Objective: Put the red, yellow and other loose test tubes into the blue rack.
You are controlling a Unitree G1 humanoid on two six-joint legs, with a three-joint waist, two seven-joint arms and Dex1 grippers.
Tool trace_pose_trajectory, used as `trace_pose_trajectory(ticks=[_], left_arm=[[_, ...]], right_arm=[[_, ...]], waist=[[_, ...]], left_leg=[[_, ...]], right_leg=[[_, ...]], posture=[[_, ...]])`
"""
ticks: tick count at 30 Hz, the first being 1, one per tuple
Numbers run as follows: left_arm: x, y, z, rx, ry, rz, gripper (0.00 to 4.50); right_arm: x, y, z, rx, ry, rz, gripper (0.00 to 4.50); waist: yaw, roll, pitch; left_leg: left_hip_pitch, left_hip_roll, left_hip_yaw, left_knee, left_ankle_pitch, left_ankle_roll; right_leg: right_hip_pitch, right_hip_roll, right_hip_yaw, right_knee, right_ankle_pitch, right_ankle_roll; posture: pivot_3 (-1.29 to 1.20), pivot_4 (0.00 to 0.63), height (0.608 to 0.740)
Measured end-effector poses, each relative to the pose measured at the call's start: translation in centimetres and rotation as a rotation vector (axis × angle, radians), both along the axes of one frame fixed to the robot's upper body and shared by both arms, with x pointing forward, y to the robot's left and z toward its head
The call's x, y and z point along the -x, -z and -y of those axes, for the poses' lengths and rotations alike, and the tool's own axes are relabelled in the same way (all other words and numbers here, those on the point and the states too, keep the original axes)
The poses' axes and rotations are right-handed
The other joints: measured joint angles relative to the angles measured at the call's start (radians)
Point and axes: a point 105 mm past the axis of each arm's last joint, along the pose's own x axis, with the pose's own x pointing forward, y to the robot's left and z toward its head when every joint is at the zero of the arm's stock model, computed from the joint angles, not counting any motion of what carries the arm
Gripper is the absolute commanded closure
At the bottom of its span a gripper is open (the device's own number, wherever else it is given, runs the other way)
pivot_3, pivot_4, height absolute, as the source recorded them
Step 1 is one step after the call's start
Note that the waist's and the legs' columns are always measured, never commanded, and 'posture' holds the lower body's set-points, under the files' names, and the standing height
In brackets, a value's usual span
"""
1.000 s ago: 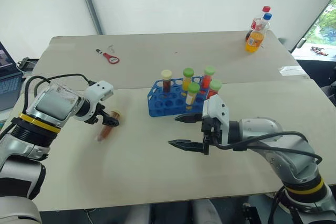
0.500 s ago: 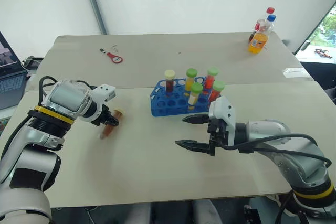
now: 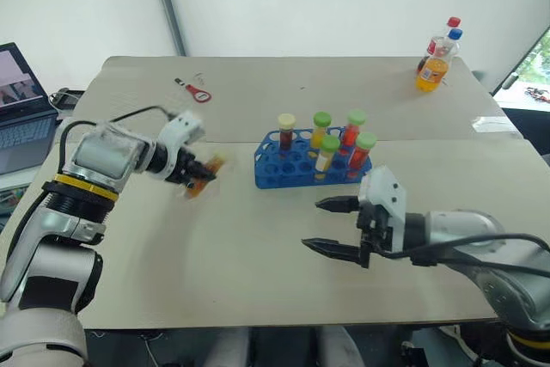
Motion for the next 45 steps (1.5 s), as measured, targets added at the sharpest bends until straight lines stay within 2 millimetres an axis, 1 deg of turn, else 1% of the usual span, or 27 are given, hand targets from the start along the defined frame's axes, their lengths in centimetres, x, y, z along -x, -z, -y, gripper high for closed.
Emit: trace_pose_trajectory(ticks=[3, 5, 8, 11, 17, 19, 20, 22, 26, 28, 35, 45], left_arm=[[0.6, -3.0, 2.8, 0.180, 0.096, 0.130, 3.68], [1.0, -3.4, 4.4, 0.254, 0.127, 0.196, 3.68], [1.0, -1.7, 6.2, 0.316, 0.103, 0.264, 3.68], [0.7, -0.1, 7.7, 0.372, 0.051, 0.299, 3.68], [0.5, 0.2, 8.8, 0.414, 0.029, 0.422, 3.68], [0.2, 0.5, 9.6, 0.442, 0.021, 0.439, 3.68], [0.2, 0.7, 9.7, 0.445, 0.020, 0.436, 3.68], [-0.3, 1.2, 9.7, 0.439, 0.003, 0.441, 3.68], [-1.3, 3.3, 9.8, 0.435, -0.040, 0.400, 3.68], [-1.5, 4.0, 9.9, 0.428, -0.046, 0.378, 3.68], [-1.1, 4.1, 11.3, 0.437, 0.000, 0.384, 3.68], [-1.6, 4.4, 11.5, 0.427, -0.023, 0.417, 3.68]], right_arm=[[0.0, 0.3, 0.9, 0.023, 0.031, 0.046, 0.45], [-0.1, 0.2, 1.2, 0.038, 0.046, 0.088, 0.45], [-0.7, 0.1, 1.6, 0.052, 0.093, 0.121, 0.45], [-1.5, -0.8, 1.9, 0.023, 0.153, 0.145, 0.45], [-1.6, -0.9, 2.4, 0.019, 0.186, 0.118, 0.45], [-1.6, -1.0, 2.5, 0.020, 0.198, 0.121, 0.45], [-1.6, -1.0, 2.5, 0.020, 0.200, 0.122, 0.45], [-1.5, -1.0, 2.5, 0.023, 0.202, 0.121, 0.45], [-1.4, -0.4, 2.7, 0.028, 0.228, 0.109, 0.45], [-1.3, -0.3, 2.8, 0.027, 0.235, 0.103, 0.45], [-0.9, 0.5, 2.8, 0.021, 0.250, 0.078, 0.45], [-0.7, 0.8, 2.9, 0.028, 0.271, 0.076, 0.45]], waist=[[-0.002, 0.000, 0.000], [-0.009, 0.000, 0.000], [-0.014, -0.001, 0.000], [-0.012, -0.001, 0.000], [-0.001, -0.001, 0.000], [0.004, -0.001, 0.000], [0.005, -0.001, 0.000], [0.005, -0.001, 0.000], [0.005, -0.001, 0.000], [0.005, -0.001, 0.000], [0.005, -0.001, 0.000], [0.006, -0.001, 0.000]], left_leg=[[0.000, 0.000, 0.001, 0.000, 0.000, 0.000], [0.001, 0.000, 0.001, 0.000, 0.000, 0.001], [0.002, 0.000, 0.001, 0.000, 0.000, 0.000], [0.002, 0.000, 0.001, 0.000, 0.000, 0.000], [0.003, -0.001, 0.001, 0.000, 0.000, 0.000], [0.003, -0.001, 0.001, 0.000, 0.000, 0.000], [0.003, -0.001, 0.001, 0.000, 0.000, 0.000], [0.003, -0.001, 0.001, 0.000, 0.000, 0.000], [0.003, -0.001, 0.001, 0.000, 0.000, 0.000], [0.003, -0.001, 0.001, 0.000, 0.000, 0.000], [0.002, -0.001, 0.001, 0.000, 0.000, 0.000], [0.003, -0.001, 0.001, 0.000, 0.000, 0.000]], right_leg=[[0.000, 0.000, 0.001, 0.000, 0.000, 0.001], [0.001, 0.000, 0.002, 0.000, 0.000, 0.001], [0.001, 0.000, 0.003, -0.001, 0.000, 0.001], [0.001, -0.001, 0.003, -0.001, 0.000, 0.001], [0.002, -0.001, 0.003, -0.002, 0.001, 0.001], [0.002, -0.001, 0.003, -0.002, 0.001, 0.001], [0.002, -0.001, 0.002, -0.003, 0.001, 0.001], [0.002, 0.000, 0.002, -0.003, 0.001, 0.001], [0.002, 0.000, 0.002, -0.004, 0.001, 0.001], [0.002, 0.000, 0.002, -0.004, 0.001, 0.001], [0.004, 0.000, 0.002, -0.007, 0.001, 0.002], [0.004, 0.000, 0.002, -0.007, 0.001, 0.002]], posture=[[0.00, 0.150, 0.740], [0.00, 0.150, 0.740], [0.00, 0.150, 0.740], [0.00, 0.150, 0.740], [0.00, 0.150, 0.740], [0.00, 0.150, 0.740], [0.00, 0.150, 0.740], [0.00, 0.150, 0.740], [0.00, 0.150, 0.740], [0.00, 0.150, 0.740], [0.00, 0.150, 0.740], [0.00, 0.150, 0.740]])
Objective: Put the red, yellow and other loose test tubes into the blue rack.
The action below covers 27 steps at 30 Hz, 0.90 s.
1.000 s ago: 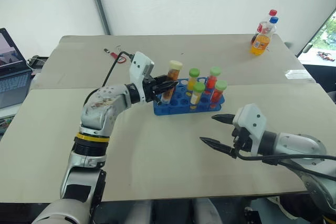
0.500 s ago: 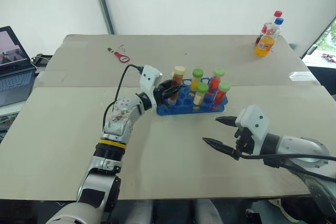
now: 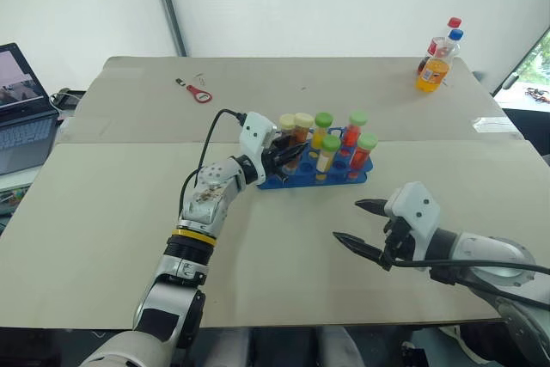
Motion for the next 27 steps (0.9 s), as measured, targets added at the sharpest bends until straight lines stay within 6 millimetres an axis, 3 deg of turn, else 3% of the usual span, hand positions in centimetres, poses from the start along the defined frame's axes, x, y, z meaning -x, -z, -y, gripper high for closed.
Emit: trace_pose_trajectory(ticks=[27], left_arm=[[0.4, 1.4, 0.0, 0.026, -0.073, 0.066, 3.68]], right_arm=[[0.2, -0.2, -0.3, -0.006, -0.005, 0.008, 0.45]], waist=[[0.000, 0.000, 0.000]], left_leg=[[0.000, 0.000, 0.000, 0.000, 0.000, 0.000]], right_leg=[[0.000, 0.000, 0.000, 0.000, 0.000, 0.000]], posture=[[0.00, 0.150, 0.740]])
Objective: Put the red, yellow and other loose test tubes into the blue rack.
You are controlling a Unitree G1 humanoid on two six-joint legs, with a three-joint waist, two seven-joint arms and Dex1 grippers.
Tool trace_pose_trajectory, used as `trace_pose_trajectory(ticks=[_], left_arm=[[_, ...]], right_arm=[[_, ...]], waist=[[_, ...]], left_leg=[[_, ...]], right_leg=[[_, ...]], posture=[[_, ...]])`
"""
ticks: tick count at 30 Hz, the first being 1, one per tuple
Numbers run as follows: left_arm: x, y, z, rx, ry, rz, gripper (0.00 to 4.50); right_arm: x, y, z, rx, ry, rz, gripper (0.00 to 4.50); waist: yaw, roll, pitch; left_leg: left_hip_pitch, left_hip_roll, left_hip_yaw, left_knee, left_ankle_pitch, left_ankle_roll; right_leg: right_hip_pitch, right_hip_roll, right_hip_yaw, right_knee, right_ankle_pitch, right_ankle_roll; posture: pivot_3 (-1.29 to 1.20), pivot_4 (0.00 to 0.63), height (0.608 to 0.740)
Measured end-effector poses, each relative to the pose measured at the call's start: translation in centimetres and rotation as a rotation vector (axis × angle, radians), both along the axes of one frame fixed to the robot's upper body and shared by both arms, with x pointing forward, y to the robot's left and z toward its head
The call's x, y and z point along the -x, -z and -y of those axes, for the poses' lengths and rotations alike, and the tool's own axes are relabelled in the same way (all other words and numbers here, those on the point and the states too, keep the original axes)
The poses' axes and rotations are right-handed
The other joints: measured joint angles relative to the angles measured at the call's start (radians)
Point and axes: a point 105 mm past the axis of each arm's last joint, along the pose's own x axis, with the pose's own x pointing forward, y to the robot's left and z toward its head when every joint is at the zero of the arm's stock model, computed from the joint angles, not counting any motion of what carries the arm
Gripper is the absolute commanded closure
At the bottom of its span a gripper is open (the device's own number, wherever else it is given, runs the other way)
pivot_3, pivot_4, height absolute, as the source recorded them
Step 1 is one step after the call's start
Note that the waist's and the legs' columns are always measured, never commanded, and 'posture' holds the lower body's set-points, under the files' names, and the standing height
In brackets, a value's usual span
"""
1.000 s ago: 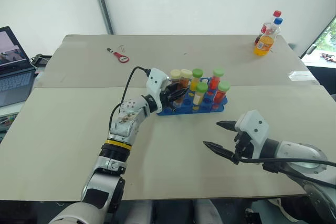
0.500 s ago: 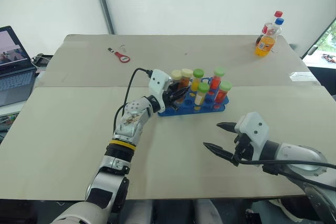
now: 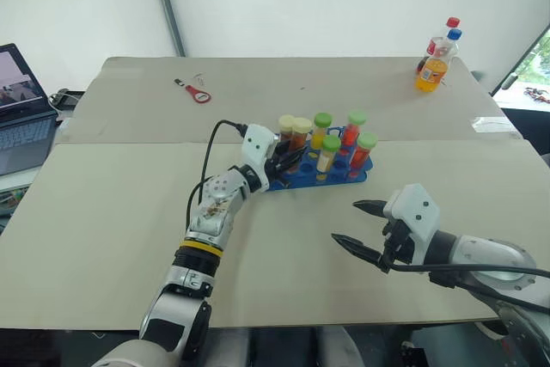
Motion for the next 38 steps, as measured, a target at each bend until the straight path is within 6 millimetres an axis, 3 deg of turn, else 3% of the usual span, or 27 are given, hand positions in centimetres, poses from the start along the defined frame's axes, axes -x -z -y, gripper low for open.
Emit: trace_pose_trajectory(ticks=[5, 13, 21, 24, 29, 33, 38], left_arm=[[0.0, 0.5, -0.1, -0.010, -0.012, 0.007, 3.68], [0.8, 2.2, -2.1, -0.076, -0.014, -0.019, 0.04], [4.1, 1.5, -7.2, -0.287, 0.060, -0.061, 0.04], [5.2, 0.1, -9.4, -0.372, 0.070, -0.086, 0.04], [6.3, -1.5, -11.6, -0.517, 0.076, -0.043, 0.04], [7.2, -1.9, -14.8, -0.603, 0.019, -0.078, 0.04], [8.3, -1.4, -15.4, -0.563, 0.029, -0.132, 0.04]], right_arm=[[0.0, 0.0, 0.0, -0.001, 0.001, -0.002, 0.45], [-0.1, -0.3, -0.1, -0.012, -0.009, 0.003, 0.45], [-2.0, -2.1, 2.2, 0.021, 0.051, 0.069, 0.45], [-2.7, -3.3, 3.5, 0.039, 0.051, 0.151, 0.45], [-2.6, -4.3, 4.9, 0.071, -0.040, 0.176, 0.45], [-2.4, -5.9, 7.6, 0.125, -0.071, 0.162, 0.45], [-2.6, -6.7, 8.6, 0.134, -0.083, 0.172, 0.45]], waist=[[-0.001, 0.000, 0.000], [-0.003, 0.000, 0.000], [-0.006, 0.001, 0.000], [-0.004, 0.001, 0.000], [-0.007, 0.001, 0.000], [-0.013, 0.001, 0.000], [-0.016, 0.001, 0.000]], left_leg=[[0.000, 0.000, 0.000, 0.000, 0.000, 0.000], [0.000, 0.000, 0.000, -0.001, 0.000, 0.000], [0.001, 0.001, 0.000, -0.001, 0.000, 0.000], [0.001, 0.001, 0.000, -0.002, 0.000, 0.000], [0.002, 0.002, 0.001, -0.002, 0.000, 0.000], [0.002, 0.003, 0.001, -0.003, -0.001, 0.001], [0.002, 0.003, 0.001, -0.003, -0.001, 0.001]], right_leg=[[0.000, 0.000, 0.000, 0.000, 0.000, 0.000], [0.000, 0.001, 0.000, 0.000, 0.000, 0.000], [-0.001, 0.001, 0.000, 0.000, 0.000, 0.000], [0.000, 0.001, -0.001, 0.000, 0.000, 0.000], [0.001, 0.001, 0.000, -0.001, 0.000, 0.000], [0.001, 0.001, 0.000, -0.001, 0.000, 0.000], [0.001, 0.001, 0.000, -0.001, 0.000, 0.000]], posture=[[0.00, 0.150, 0.740], [0.00, 0.150, 0.740], [0.00, 0.150, 0.740], [0.00, 0.150, 0.740], [0.00, 0.150, 0.740], [0.00, 0.150, 0.740], [0.00, 0.150, 0.740]])
